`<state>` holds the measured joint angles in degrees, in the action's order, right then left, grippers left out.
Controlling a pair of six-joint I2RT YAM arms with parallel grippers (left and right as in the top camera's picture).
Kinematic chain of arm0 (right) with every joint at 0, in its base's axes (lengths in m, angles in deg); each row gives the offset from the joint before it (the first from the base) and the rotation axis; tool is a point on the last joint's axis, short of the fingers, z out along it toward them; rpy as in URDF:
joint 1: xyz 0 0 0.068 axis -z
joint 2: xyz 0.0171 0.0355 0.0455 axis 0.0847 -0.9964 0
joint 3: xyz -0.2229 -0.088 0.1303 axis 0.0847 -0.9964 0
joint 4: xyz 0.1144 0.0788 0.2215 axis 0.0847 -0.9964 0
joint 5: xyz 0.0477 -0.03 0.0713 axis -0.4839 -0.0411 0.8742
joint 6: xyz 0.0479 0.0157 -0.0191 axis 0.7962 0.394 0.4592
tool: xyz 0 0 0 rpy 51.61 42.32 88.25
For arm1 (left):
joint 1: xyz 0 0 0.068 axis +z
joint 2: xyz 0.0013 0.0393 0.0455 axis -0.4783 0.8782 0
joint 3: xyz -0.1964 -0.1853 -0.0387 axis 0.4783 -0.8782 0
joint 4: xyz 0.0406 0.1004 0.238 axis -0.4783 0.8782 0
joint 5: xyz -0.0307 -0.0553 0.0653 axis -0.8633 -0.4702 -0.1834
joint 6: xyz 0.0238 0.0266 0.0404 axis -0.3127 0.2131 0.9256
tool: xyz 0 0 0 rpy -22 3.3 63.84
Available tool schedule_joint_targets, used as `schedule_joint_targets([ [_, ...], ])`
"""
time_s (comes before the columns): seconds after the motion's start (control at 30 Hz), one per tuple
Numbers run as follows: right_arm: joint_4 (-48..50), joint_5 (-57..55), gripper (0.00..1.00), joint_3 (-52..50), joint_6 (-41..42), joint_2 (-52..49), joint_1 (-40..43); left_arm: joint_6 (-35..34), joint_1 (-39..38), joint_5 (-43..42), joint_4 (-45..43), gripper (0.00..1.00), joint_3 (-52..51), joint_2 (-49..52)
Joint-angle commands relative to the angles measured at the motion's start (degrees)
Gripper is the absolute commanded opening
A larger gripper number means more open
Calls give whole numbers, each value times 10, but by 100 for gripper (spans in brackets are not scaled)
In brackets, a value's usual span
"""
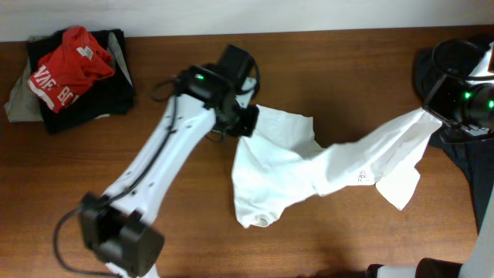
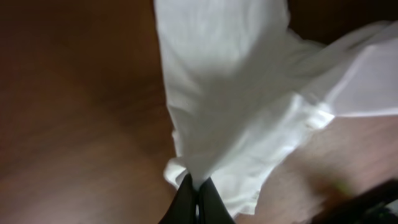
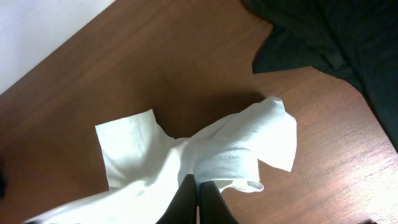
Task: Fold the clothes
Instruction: 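Lift the shirt with both grippers and stretch it wide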
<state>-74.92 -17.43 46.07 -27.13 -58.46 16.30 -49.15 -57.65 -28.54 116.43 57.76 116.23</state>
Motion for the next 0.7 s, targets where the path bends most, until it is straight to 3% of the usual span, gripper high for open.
schedule_joint_targets([
  [0.0,-2,-1,4,-4,7,-1,2,0,36,26,19,1,54,-83],
  [0.27,-2,-1,4,-4,7,-1,2,1,77,49,33,1,54,-165],
  [0.67,22,-5,4,-4,5,-8,2,1,83,108,14,1,53,-147],
])
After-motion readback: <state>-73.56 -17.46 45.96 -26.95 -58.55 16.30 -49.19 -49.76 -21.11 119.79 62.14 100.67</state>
